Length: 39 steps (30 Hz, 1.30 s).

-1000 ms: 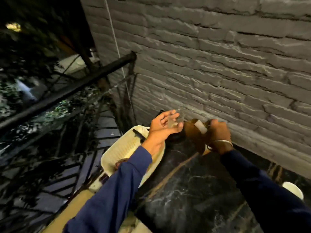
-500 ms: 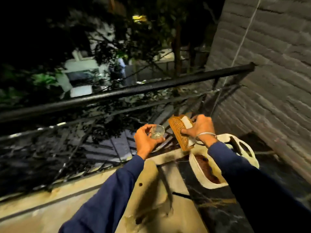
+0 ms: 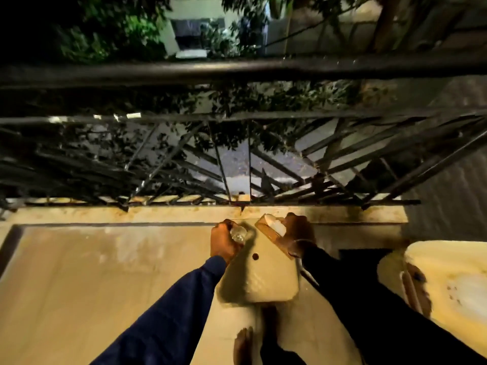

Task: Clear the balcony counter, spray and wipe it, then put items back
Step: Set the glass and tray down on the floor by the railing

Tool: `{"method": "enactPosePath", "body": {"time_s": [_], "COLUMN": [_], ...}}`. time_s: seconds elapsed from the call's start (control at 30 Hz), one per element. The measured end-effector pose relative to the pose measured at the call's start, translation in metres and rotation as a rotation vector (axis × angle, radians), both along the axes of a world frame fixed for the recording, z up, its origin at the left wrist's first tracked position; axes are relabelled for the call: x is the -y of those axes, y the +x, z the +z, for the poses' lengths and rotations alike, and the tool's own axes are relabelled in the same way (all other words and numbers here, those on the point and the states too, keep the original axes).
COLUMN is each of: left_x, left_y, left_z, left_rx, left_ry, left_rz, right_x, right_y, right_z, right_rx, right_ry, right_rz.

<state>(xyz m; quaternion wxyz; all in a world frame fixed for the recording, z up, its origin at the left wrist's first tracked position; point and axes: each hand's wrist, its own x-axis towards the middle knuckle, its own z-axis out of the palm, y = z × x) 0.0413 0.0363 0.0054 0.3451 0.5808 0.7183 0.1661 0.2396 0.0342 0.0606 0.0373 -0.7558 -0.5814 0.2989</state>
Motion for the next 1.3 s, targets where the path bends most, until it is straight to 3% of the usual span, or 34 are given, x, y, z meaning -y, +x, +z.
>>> {"method": "enactPosePath", "body": {"time_s": [0.13,0.33,0.9,1.03,1.17,1.3], "left_x": [-0.013,-0.03,-0.041,-0.041,-0.031,-0.001], "left_y": [-0.004,-0.003,0.009,0.01,0.009,0.025], "left_z": [-0.053,-0.097,-0.156,-0.154,-0.134,-0.081], "left_rx": [-0.13,-0.19,-0.266,-0.257,-0.384,-0.38], "left_ry": [-0.109,-0.112,-0.212,-0.228,-0.052,0.125], "left_rz": [-0.036,-0.036,-0.076,-0.127,-0.229,-0.32], "right_x": [-0.016,-0.03,-0.029,-0.023,-0.013,0.005], "right_y": [-0.006,-0.018,-0.013,-0.012,-0.005,0.0], "right_z": [-0.072,-0.119,-0.173,-0.169,-0.134,-0.073], "right_rx": [0.108,0.05,0.024,0.017,0.042,0.077], "right_ry": [-0.077,-0.121,-0.133,-0.119,-0.06,0.103], "right_rz": [0.097,-0.066,-0.265,-0.298,-0.234,-0.188]}}
